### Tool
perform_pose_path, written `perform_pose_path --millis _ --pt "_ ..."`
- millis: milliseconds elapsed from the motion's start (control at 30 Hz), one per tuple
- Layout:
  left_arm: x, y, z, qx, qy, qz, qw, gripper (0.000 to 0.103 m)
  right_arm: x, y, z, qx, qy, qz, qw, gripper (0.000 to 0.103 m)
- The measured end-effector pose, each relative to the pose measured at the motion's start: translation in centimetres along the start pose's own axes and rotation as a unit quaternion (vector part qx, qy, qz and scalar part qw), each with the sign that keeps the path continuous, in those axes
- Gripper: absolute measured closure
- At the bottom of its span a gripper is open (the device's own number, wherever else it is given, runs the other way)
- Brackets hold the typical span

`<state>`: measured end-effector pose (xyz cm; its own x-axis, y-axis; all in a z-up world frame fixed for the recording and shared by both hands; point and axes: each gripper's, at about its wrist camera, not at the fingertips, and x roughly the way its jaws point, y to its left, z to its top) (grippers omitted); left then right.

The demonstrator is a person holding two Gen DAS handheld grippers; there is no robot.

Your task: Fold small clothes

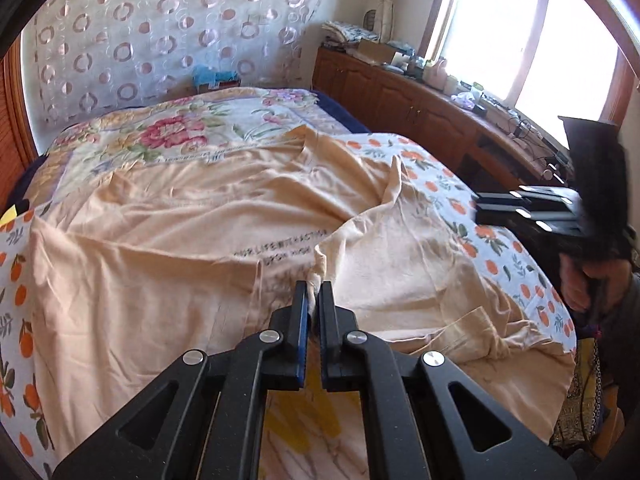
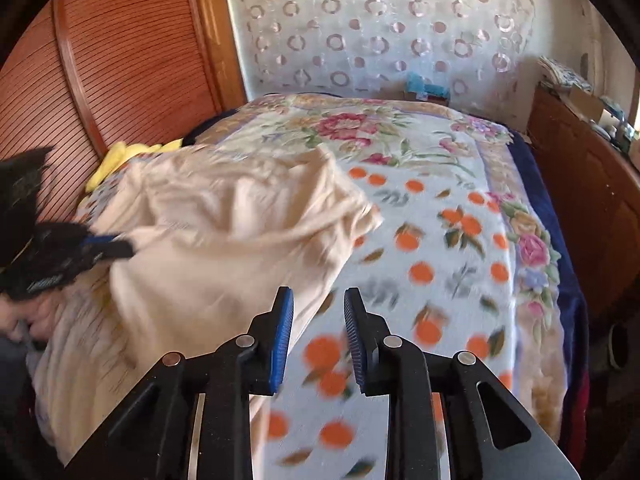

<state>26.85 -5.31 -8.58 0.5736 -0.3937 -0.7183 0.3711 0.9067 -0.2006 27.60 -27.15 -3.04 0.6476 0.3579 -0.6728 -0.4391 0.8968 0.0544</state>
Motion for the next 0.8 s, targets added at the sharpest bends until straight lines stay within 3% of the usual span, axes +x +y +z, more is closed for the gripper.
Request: perform_pose_path --millis 200,300,367,433,533,600,633,800 --pt "-0.3 -0.3 -0.7 0.003 0.002 0.017 0.9999 0.097 -2.0 3.3 -4.0 0.001 0.015 0.069 0.998 0.076" --pt "-1.4 0.1 -1.2 -0.008 -0.005 0.006 0.9999 0.097 -1.1 4.6 -4.9 -0.012 0.026 0.075 0.997 0.076" --pt "-2.5 0.5 -1.6 -0.016 -0.009 0.001 0.9998 0.087 -0.6 5.1 -5.1 -0.013 0.031 0.079 0.996 0.076" --pt "-3.8 0.8 -2.1 -0.019 -0.018 0.009 0.9996 0.058 0.1 5.1 -5.0 -0.014 0.041 0.075 0.996 0.076" --pt "-6.2 1.6 -3.0 -0.024 -0.042 0.039 0.9980 0.040 0.5 5.6 -4.9 -0.021 0.049 0.064 0.997 0.076" --pt "-7.6 2.2 -3.6 -0.034 -0.057 0.040 0.9970 0.034 0.4 6.1 -4.9 -0.026 0.042 0.066 0.997 0.093" --pt "-8.3 2.4 -4.0 -0.039 -0.063 0.041 0.9964 0.034 -0.2 6.4 -4.9 -0.026 0.040 0.078 0.996 0.097" --pt "-11.4 3.2 -5.5 -0.048 -0.079 0.077 0.9928 0.034 -3.5 8.3 -6.4 -0.056 0.021 0.110 0.992 0.097"
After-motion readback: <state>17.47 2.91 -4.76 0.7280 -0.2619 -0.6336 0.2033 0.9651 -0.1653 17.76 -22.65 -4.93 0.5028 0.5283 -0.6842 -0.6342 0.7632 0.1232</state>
